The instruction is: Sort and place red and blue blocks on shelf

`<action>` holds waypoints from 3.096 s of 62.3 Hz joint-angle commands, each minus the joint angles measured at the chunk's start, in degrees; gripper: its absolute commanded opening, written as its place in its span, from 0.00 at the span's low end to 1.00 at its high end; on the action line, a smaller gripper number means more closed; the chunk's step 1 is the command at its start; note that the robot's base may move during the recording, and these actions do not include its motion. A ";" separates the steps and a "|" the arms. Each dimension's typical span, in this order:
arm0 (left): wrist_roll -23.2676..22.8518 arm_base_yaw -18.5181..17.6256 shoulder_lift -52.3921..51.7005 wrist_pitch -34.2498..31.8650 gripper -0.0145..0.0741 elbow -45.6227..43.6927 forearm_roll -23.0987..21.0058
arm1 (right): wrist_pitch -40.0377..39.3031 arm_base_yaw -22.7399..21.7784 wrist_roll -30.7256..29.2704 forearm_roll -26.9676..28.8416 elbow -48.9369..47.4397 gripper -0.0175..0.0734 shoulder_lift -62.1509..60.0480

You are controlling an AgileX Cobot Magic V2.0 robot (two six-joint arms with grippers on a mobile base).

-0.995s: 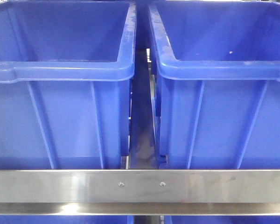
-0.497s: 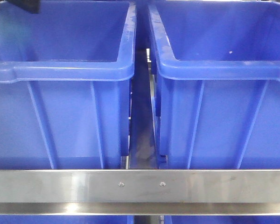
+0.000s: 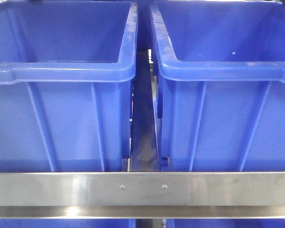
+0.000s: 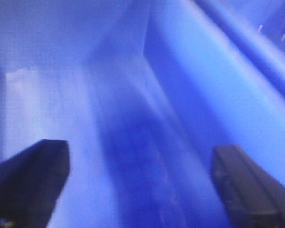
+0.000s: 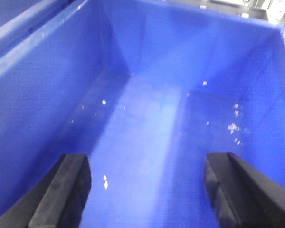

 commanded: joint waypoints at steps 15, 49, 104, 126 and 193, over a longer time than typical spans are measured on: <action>0.13 0.16 -9.71 -3.38 0.31 -2.19 -0.40 | -1.32 -0.14 -0.55 -0.63 -2.35 0.40 -7.08; 0.13 12.64 -26.87 0.00 0.31 7.64 -0.51 | 5.08 -0.30 -0.55 10.02 -1.62 0.25 -14.46; 0.13 15.54 -43.12 0.00 0.31 16.77 0.81 | 7.12 -13.59 -0.55 7.61 3.40 0.25 -25.55; 0.13 15.54 -43.12 -6.51 0.31 21.01 -0.73 | 8.66 -15.63 -0.55 7.61 10.59 0.25 -39.07; 3.79 15.54 -43.12 -9.27 0.31 23.32 -2.22 | 7.12 -8.14 -0.78 1.71 10.58 0.25 -40.27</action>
